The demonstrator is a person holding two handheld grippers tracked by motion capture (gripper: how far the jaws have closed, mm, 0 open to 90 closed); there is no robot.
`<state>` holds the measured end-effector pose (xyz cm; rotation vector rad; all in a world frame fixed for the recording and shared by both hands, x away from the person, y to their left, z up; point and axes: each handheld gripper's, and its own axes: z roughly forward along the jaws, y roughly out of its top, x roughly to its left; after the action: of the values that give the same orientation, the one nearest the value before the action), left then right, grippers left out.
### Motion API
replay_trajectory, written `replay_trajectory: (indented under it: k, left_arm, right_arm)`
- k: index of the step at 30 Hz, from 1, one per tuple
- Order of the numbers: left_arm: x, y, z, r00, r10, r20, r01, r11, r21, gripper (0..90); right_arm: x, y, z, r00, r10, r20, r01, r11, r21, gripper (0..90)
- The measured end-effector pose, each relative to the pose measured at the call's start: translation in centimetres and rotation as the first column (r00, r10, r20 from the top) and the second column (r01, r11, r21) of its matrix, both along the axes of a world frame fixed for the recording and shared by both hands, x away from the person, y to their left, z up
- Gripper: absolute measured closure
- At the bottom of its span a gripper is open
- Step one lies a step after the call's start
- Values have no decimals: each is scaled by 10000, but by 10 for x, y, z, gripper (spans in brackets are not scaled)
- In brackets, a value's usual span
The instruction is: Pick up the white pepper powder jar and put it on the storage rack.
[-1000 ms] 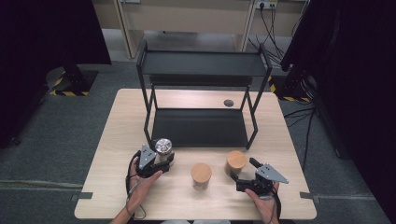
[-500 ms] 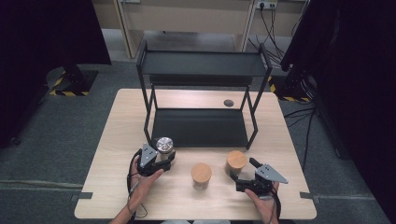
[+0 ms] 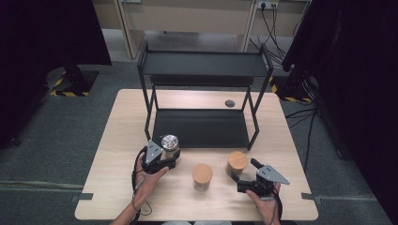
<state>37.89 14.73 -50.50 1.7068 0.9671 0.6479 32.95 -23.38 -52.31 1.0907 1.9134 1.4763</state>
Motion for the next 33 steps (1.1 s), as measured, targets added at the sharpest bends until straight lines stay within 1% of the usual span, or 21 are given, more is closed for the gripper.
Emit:
replay_trajectory:
  k: [7,33]
  left_arm:
    - [4,-1,2,9999,-29,-101,30,10000,65,314]
    - [21,-4,9,9997,18,-259,-19,10000,-26,314]
  right_arm:
    - [0,0,0,10000,-5,0,5,10000,10,14]
    - [0,0,0,10000,-4,3,4,10000,1,14]
